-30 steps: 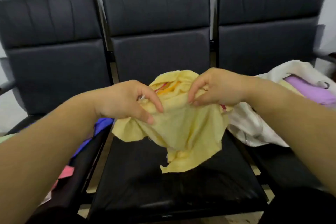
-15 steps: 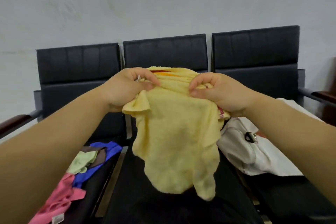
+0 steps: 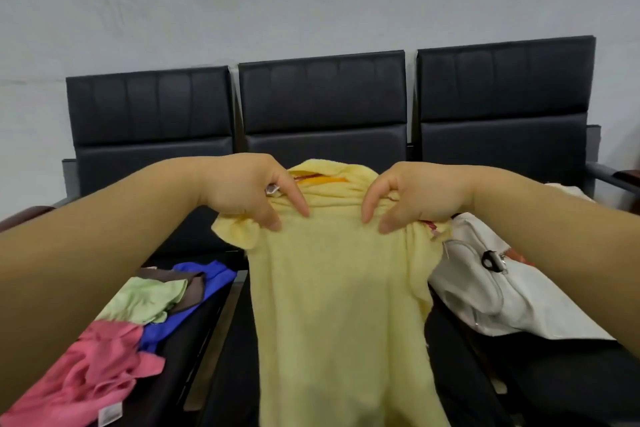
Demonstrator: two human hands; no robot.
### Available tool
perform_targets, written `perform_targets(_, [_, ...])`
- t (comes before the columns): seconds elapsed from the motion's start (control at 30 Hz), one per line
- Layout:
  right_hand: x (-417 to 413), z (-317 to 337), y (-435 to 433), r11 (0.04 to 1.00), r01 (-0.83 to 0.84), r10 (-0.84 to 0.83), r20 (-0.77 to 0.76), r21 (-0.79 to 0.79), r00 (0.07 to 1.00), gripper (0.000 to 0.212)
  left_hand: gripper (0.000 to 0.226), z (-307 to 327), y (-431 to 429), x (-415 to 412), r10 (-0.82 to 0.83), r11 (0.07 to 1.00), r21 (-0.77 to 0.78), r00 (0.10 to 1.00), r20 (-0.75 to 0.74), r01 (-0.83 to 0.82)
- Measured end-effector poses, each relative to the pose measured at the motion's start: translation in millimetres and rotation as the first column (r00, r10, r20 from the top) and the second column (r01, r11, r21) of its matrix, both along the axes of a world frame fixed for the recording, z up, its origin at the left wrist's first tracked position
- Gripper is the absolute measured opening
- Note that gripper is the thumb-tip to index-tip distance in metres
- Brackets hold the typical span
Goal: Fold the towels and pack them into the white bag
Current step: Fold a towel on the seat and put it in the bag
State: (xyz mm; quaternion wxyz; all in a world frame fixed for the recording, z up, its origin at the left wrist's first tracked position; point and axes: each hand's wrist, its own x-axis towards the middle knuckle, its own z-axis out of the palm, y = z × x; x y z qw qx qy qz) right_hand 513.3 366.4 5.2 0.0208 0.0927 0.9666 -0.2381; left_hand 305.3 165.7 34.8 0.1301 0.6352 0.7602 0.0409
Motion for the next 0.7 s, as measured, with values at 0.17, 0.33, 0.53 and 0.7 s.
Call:
perform_targets(0.17, [-41.5,2.6,25.1,0.992,0.113,-0.101,-0.171,0.062,0.980,0.033,0.045,-4.0,26.5,-37.2,0.089,0.982,0.176,0.984,-0.153,-0.062])
perform_targets(0.33, [-73.4,22.4,51.5,0.940,0.127,-0.030,-0.295,0.316,0.955,0.045,0.050,17.8,43.9,-63.1,0.142,0.956,0.287,0.948,-0.284,-0.057])
perform_targets(0.53, [-77.5,-16.2,63.5,0.919,0.095,-0.003,-0.237,0.382,0.972,0.050,0.048,-23.3,41.4,-76.1,0.091,0.958,0.288,0.956,-0.279,-0.007])
perform_targets(0.7, [-56.5,-152.4,49.2,0.994,0.068,-0.070,-0.019,-0.091,0.997,0.042,0.042,-171.9,29.1,-75.5,0.092,0.996,-0.007,0.973,0.211,-0.093])
